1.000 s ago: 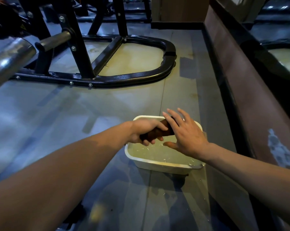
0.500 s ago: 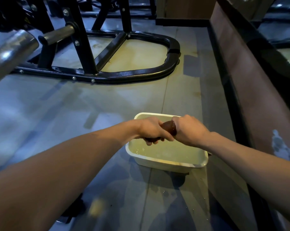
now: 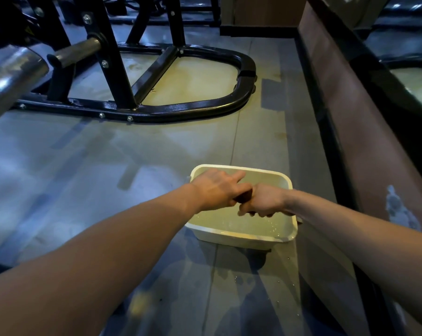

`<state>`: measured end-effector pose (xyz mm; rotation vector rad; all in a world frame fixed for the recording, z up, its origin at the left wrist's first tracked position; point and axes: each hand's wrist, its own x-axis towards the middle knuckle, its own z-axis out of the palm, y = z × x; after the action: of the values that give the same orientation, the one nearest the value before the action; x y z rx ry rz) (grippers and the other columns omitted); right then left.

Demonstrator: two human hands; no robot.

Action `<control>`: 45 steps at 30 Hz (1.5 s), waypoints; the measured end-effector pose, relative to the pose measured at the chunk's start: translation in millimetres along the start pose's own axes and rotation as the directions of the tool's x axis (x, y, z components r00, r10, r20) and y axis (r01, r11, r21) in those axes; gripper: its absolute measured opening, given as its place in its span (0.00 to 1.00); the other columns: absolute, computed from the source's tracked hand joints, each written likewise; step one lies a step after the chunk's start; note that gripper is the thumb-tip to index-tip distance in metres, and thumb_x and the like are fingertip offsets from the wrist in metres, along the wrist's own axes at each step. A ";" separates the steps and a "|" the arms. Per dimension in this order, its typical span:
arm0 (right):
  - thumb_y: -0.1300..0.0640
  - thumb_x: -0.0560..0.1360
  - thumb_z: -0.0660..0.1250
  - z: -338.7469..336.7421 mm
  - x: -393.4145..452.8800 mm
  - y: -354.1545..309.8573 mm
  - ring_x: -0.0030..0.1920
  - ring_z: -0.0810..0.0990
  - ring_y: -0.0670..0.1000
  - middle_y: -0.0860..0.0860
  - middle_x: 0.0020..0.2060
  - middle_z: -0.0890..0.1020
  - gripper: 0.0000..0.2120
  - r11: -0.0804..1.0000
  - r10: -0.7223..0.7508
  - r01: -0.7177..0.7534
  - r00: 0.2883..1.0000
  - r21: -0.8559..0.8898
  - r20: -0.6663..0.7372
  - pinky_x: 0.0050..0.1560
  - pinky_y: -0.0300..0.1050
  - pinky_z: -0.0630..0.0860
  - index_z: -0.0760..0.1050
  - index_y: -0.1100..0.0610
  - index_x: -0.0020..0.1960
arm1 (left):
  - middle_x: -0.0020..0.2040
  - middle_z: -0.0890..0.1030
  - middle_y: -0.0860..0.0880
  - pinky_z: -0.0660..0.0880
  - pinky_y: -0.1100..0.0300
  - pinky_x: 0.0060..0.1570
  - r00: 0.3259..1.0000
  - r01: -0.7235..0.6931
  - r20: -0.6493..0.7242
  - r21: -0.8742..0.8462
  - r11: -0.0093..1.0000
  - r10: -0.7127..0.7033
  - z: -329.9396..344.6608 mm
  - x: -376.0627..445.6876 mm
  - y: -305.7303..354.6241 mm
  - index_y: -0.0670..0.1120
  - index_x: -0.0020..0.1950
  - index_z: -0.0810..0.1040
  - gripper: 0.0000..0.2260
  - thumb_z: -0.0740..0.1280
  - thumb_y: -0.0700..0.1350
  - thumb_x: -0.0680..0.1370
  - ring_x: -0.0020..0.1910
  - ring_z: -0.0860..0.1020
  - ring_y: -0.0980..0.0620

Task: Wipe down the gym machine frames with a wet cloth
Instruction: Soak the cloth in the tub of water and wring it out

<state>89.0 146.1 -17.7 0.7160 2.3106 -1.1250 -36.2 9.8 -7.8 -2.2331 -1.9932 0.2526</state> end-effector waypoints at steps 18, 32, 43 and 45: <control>0.60 0.75 0.76 10.4 -5.1 11.3 0.55 0.81 0.56 0.56 0.58 0.81 0.24 0.670 -0.731 0.396 0.496 -0.628 -0.468 0.49 0.53 0.83 0.74 0.59 0.69 | 0.43 0.81 0.46 0.63 0.69 0.19 0.695 0.670 0.711 -0.588 -0.452 0.105 -31.1 -11.1 -20.0 0.41 0.64 0.74 0.19 0.72 0.50 0.79 0.24 0.68 0.58; 0.58 0.73 0.73 6.0 -4.9 -12.4 0.35 0.81 0.53 0.53 0.37 0.84 0.03 0.993 -0.118 0.116 0.898 -0.032 -0.424 0.32 0.51 0.76 0.81 0.56 0.46 | 0.61 0.78 0.47 0.74 0.52 0.46 0.951 0.303 0.084 -0.089 0.949 -0.296 -25.2 13.0 -0.6 0.51 0.69 0.69 0.16 0.64 0.52 0.83 0.54 0.79 0.44; 0.57 0.79 0.72 -0.3 -5.3 -5.5 0.31 0.65 0.46 0.51 0.36 0.71 0.14 0.938 -0.061 0.036 0.996 0.344 0.062 0.30 0.40 0.64 0.77 0.58 0.63 | 0.59 0.73 0.47 0.69 0.59 0.36 0.999 0.026 -0.038 0.001 1.000 -0.026 -7.2 1.1 -13.9 0.52 0.74 0.61 0.21 0.63 0.55 0.83 0.43 0.76 0.49; 0.55 0.79 0.73 0.7 -3.8 -1.6 0.33 0.67 0.47 0.52 0.38 0.72 0.13 0.960 -0.055 0.031 0.996 0.279 0.077 0.32 0.40 0.67 0.79 0.56 0.61 | 0.58 0.72 0.48 0.70 0.59 0.37 1.000 -0.015 0.002 -0.015 1.000 0.015 -3.0 0.7 -13.7 0.53 0.74 0.62 0.21 0.63 0.56 0.83 0.43 0.74 0.50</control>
<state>91.0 143.7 -14.9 0.7054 2.1302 -1.4907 -48.8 12.1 -2.0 -2.2588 -1.9862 0.2434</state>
